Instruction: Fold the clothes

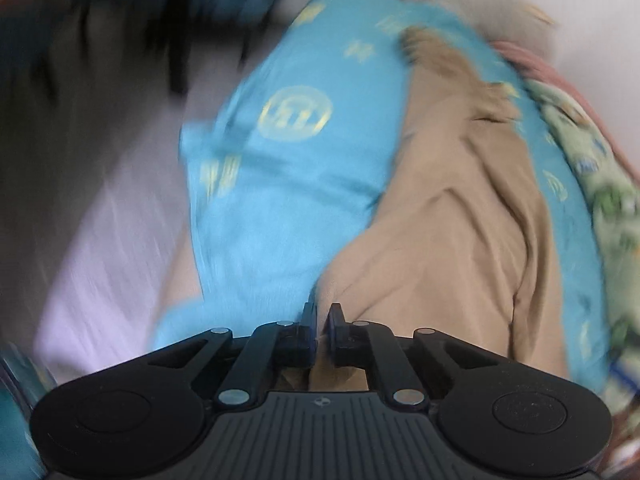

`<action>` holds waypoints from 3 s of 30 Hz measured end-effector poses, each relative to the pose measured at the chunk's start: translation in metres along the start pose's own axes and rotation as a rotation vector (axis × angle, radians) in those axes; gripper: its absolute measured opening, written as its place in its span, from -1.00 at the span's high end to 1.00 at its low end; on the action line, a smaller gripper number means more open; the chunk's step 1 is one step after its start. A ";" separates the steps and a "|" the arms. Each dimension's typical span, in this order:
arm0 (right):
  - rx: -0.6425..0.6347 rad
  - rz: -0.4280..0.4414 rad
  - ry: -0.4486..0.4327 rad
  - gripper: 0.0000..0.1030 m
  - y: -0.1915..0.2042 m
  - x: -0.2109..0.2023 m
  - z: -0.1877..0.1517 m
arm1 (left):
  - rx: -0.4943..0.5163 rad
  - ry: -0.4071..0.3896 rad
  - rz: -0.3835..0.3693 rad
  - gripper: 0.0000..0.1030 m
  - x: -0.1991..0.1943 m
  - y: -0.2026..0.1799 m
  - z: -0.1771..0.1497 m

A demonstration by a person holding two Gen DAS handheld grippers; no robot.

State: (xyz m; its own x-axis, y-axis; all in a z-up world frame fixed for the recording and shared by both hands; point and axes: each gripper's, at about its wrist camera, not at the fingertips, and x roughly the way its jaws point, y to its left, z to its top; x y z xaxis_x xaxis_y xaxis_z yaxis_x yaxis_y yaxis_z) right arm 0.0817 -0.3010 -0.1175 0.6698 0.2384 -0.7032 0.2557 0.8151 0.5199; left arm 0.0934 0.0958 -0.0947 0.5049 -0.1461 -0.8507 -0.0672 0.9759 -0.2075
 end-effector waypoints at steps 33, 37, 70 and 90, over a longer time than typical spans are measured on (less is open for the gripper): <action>0.098 -0.062 0.239 -0.85 -0.012 0.055 -0.021 | -0.220 0.186 -0.326 -0.63 0.036 -0.017 -0.015; 0.127 0.025 0.302 -0.45 -0.012 0.059 -0.026 | -0.158 0.231 -0.390 -0.20 0.034 -0.030 -0.021; -0.199 0.157 0.024 0.76 0.083 -0.122 0.009 | -0.222 -0.130 -0.588 0.94 -0.128 -0.050 -0.011; -0.131 0.166 -0.026 0.76 0.048 -0.133 -0.026 | -0.130 -0.173 -0.411 0.93 -0.120 -0.089 -0.049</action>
State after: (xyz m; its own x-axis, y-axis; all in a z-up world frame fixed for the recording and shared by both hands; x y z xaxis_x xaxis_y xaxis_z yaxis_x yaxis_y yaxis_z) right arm -0.0131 -0.2797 -0.0111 0.7131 0.3631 -0.5997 0.0487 0.8277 0.5590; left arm -0.0033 0.0184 0.0025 0.6476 -0.4767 -0.5945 0.0667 0.8127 -0.5789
